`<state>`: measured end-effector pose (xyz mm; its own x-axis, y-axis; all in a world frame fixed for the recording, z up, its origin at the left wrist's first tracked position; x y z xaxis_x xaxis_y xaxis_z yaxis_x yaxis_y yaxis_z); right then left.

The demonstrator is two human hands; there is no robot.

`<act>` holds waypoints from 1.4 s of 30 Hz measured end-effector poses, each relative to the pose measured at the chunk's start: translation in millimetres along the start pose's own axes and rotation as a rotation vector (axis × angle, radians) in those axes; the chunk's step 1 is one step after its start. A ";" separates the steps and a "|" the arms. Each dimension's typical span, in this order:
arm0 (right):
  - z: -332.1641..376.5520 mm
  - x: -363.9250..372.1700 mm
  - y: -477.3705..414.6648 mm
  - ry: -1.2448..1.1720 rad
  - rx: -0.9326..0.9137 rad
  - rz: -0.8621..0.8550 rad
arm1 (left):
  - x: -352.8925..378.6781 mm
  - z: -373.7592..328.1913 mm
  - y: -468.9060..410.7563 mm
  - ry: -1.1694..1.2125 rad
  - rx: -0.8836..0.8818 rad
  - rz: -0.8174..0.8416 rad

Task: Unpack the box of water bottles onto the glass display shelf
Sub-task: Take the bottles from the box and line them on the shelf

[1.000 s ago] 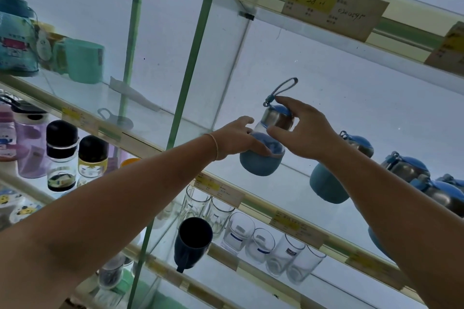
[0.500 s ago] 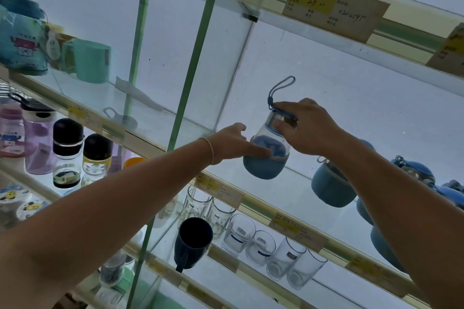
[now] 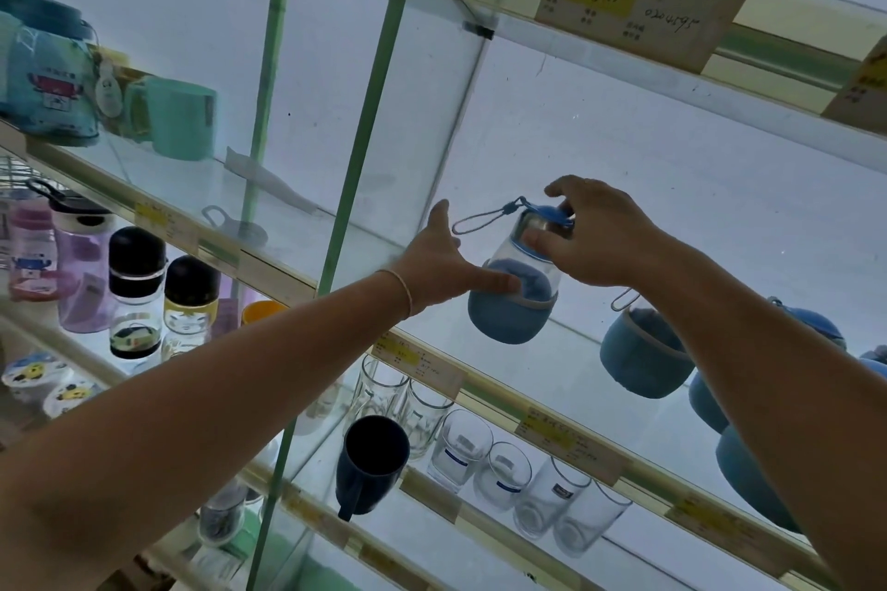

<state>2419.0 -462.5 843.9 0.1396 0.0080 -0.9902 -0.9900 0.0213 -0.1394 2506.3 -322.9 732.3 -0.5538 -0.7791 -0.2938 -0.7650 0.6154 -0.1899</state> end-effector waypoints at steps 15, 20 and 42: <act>-9.7 -10.4 1.9 -0.259 0.030 -0.009 | 13.1 -3.8 -14.6 -0.060 0.030 0.243; -14.4 -20.9 11.2 -0.214 0.064 0.033 | 20.3 -7.4 -16.6 -0.078 0.008 0.273; -51.4 -58.4 77.8 0.031 0.066 0.213 | 93.8 -34.9 7.5 -0.048 0.033 0.339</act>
<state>2332.8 -512.7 890.3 -0.0745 -0.0117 -0.9972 -0.9934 0.0883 0.0732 2437.2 -395.5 736.1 -0.7581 -0.5230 -0.3895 -0.5280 0.8428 -0.1041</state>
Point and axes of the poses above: each hand's wrist, its own y-axis away from the middle knuckle, its own x-axis out of the palm, z = x × y, the point moved 2 cm from there along -y, towards the middle knuckle, and after that the axes turned 13 degrees about z, right-handed, at the moved point
